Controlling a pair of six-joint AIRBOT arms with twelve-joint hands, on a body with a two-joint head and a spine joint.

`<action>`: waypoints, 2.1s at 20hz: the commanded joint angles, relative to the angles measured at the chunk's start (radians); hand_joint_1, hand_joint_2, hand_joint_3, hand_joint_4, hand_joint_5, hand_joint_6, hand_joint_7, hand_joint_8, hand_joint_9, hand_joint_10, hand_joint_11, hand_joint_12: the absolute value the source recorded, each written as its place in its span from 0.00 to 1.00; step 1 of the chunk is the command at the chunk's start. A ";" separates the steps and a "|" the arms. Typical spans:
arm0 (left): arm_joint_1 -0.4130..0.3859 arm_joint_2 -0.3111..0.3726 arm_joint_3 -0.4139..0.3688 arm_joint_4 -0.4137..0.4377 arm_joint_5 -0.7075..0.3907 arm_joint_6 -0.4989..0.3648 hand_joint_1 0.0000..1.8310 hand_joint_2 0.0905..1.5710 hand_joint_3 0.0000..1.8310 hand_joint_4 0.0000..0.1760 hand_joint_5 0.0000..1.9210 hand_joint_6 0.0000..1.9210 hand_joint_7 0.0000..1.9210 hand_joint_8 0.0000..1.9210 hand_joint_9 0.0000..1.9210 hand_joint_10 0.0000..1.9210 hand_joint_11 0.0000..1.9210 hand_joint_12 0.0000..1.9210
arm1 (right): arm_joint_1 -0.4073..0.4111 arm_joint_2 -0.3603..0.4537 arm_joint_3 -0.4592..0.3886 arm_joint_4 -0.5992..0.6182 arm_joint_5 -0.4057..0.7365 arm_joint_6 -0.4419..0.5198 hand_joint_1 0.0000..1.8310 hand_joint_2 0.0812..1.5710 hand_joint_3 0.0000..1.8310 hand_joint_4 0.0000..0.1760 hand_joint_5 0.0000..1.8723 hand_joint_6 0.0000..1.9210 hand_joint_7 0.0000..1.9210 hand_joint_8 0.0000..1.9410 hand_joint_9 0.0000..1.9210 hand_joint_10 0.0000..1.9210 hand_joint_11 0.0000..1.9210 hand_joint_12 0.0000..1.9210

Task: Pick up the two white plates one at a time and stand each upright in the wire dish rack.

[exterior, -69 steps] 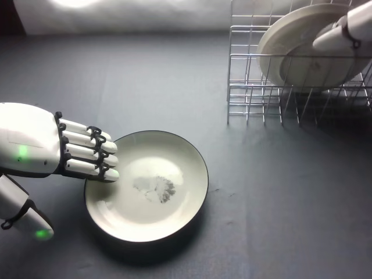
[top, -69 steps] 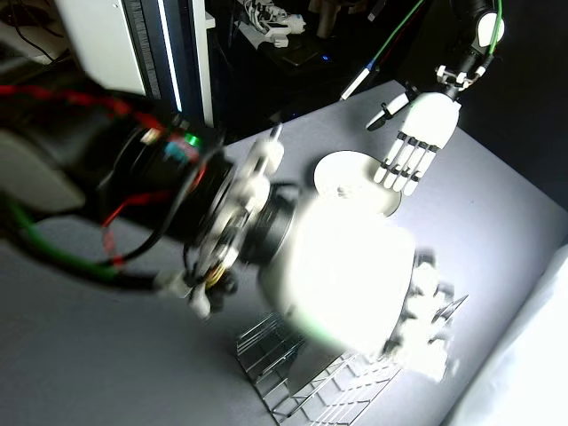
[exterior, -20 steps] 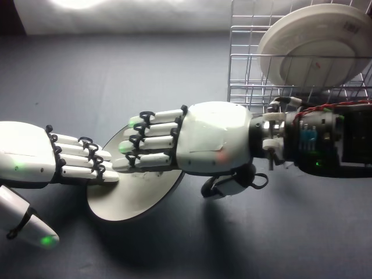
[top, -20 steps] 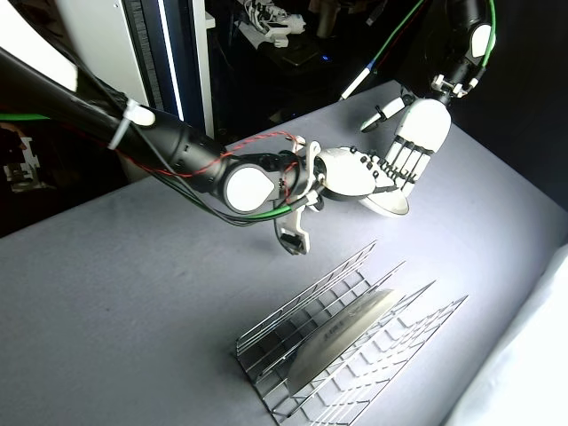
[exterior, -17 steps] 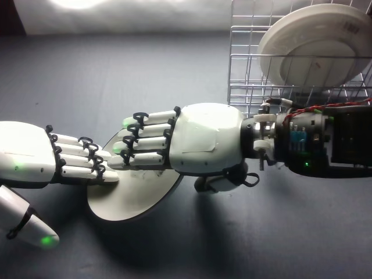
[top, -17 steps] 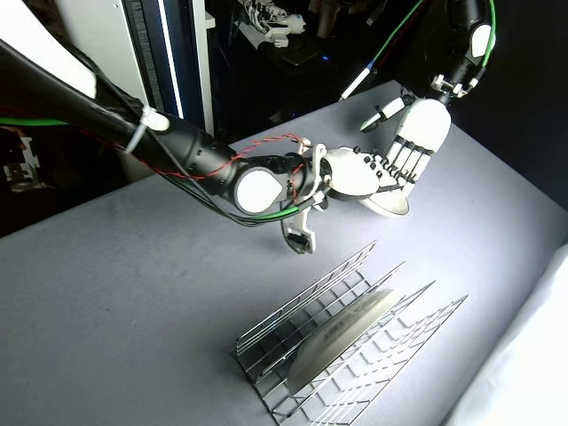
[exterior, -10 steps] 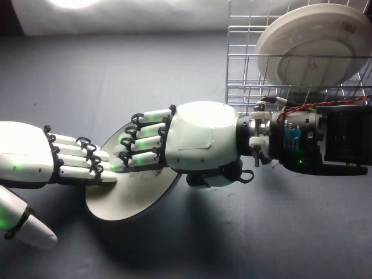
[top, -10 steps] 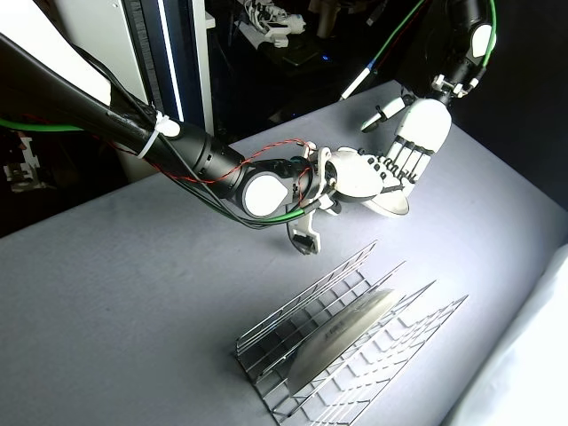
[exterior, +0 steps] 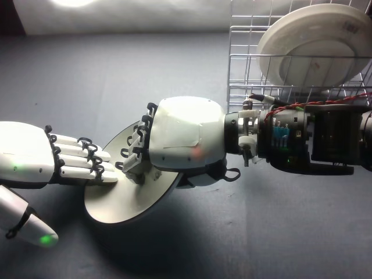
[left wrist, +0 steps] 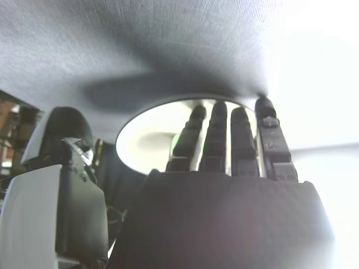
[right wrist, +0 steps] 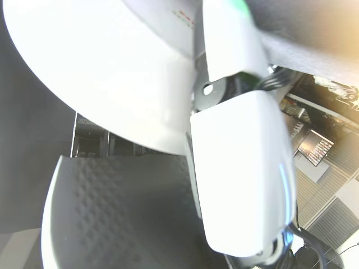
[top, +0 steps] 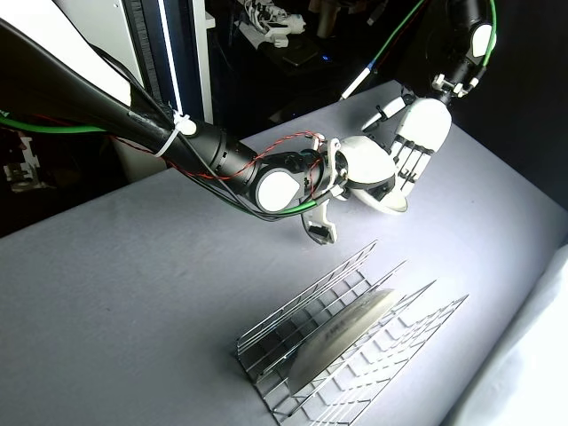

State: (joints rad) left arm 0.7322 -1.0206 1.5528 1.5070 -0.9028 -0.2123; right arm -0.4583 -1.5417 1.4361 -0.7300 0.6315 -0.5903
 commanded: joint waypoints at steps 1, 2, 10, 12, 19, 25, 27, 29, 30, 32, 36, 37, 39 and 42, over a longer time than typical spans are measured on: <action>0.002 -0.016 -0.005 0.041 0.002 -0.004 0.00 0.70 0.00 0.00 0.02 0.00 0.00 0.00 0.00 0.00 0.00 0.00 | -0.003 -0.005 0.000 0.016 0.033 0.004 0.76 0.66 0.00 0.00 0.55 0.47 0.59 0.31 0.54 0.53 0.50 0.55; -0.009 -0.012 -0.005 0.041 -0.001 -0.004 0.00 0.70 0.00 0.00 0.01 0.00 0.00 0.00 0.00 0.00 0.00 0.00 | -0.004 -0.005 0.000 0.016 0.035 0.004 0.76 0.65 0.00 0.00 0.55 0.47 0.60 0.29 0.55 0.52 0.50 0.56; -0.209 0.041 -0.005 0.021 -0.006 -0.004 0.00 0.69 0.00 0.00 0.02 0.00 0.01 0.00 0.00 0.00 0.01 0.00 | -0.008 0.004 -0.001 0.016 0.072 -0.001 0.75 0.67 0.00 0.00 0.53 0.51 0.57 0.36 0.53 0.54 0.47 0.59; -0.267 0.056 -0.005 0.021 -0.007 -0.007 0.00 0.69 0.00 0.00 0.02 0.00 0.00 0.00 0.00 0.00 0.00 0.00 | -0.001 0.012 -0.001 0.016 0.089 -0.001 0.76 0.66 0.00 0.00 0.53 0.49 0.57 0.37 0.53 0.55 0.46 0.60; -0.379 0.090 -0.004 0.021 -0.007 -0.024 0.00 0.70 0.00 0.00 0.01 0.00 0.00 0.00 0.00 0.00 0.00 0.00 | 0.056 0.090 -0.054 0.017 0.126 -0.001 0.76 0.67 0.00 0.00 0.52 0.48 0.56 0.38 0.54 0.56 0.46 0.62; -0.415 0.119 -0.022 0.028 -0.009 -0.032 0.00 0.70 0.00 0.00 0.01 0.00 0.00 0.00 0.00 0.00 0.00 0.00 | 0.120 0.218 -0.202 0.080 0.104 0.000 0.76 0.67 0.00 0.00 0.52 0.50 0.55 0.40 0.53 0.56 0.46 0.63; -0.430 0.128 -0.024 0.041 -0.009 -0.033 0.00 0.69 0.00 0.00 0.01 0.00 0.00 0.00 0.00 0.00 0.00 0.00 | 0.134 0.256 -0.251 0.098 0.093 0.000 0.76 0.67 0.00 0.00 0.53 0.48 0.56 0.38 0.54 0.56 0.48 0.63; -0.440 0.134 -0.023 0.047 -0.011 -0.034 0.00 0.69 0.00 0.00 0.01 0.00 0.00 0.00 0.00 0.00 0.01 0.00 | 0.147 0.297 -0.295 0.101 0.084 0.000 0.76 0.66 0.00 0.00 0.53 0.47 0.56 0.38 0.54 0.55 0.48 0.63; -0.440 0.137 -0.023 0.047 -0.011 -0.034 0.00 0.69 0.00 0.00 0.01 0.00 0.00 0.00 0.00 0.00 0.01 0.00 | 0.154 0.314 -0.313 0.117 0.079 0.000 0.76 0.67 0.00 0.00 0.53 0.48 0.56 0.39 0.54 0.55 0.48 0.63; -0.440 0.140 -0.022 0.053 -0.011 -0.035 0.00 0.68 0.00 0.00 0.01 0.00 0.00 0.00 0.00 0.00 0.00 0.00 | 0.169 0.351 -0.352 0.155 0.065 -0.001 0.76 0.66 0.00 0.00 0.53 0.48 0.56 0.40 0.54 0.55 0.49 0.61; -0.440 0.141 -0.023 0.054 -0.011 -0.040 0.00 0.70 0.00 0.00 0.01 0.00 0.00 0.00 0.00 0.00 0.00 0.00 | 0.194 0.418 -0.418 0.271 0.038 0.002 0.76 0.67 0.00 0.00 0.53 0.48 0.56 0.39 0.54 0.55 0.47 0.61; -0.440 0.141 -0.024 0.054 -0.011 -0.040 0.00 0.70 0.00 0.00 0.01 0.00 0.00 0.00 0.00 0.00 0.00 0.00 | 0.199 0.427 -0.426 0.297 0.037 0.002 0.76 0.67 0.00 0.00 0.53 0.49 0.55 0.40 0.53 0.55 0.47 0.62; -0.440 0.141 -0.029 0.058 -0.010 -0.040 0.00 0.70 0.00 0.00 0.02 0.00 0.00 0.00 0.00 0.00 0.00 0.00 | 0.216 0.453 -0.450 0.401 0.013 0.002 0.75 0.67 0.00 0.00 0.52 0.51 0.55 0.41 0.52 0.56 0.45 0.62; -0.439 0.141 -0.030 0.060 -0.007 -0.040 0.00 0.68 0.00 0.00 0.03 0.01 0.01 0.00 0.01 0.00 0.02 0.01 | 0.244 0.483 -0.472 0.549 -0.030 0.003 0.75 0.67 0.00 0.00 0.52 0.51 0.55 0.40 0.52 0.56 0.46 0.62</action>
State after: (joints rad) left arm 0.3031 -0.8928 1.5208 1.6318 -0.8986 -0.2455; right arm -0.2276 -1.0615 0.9676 -0.1932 0.4751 -0.5934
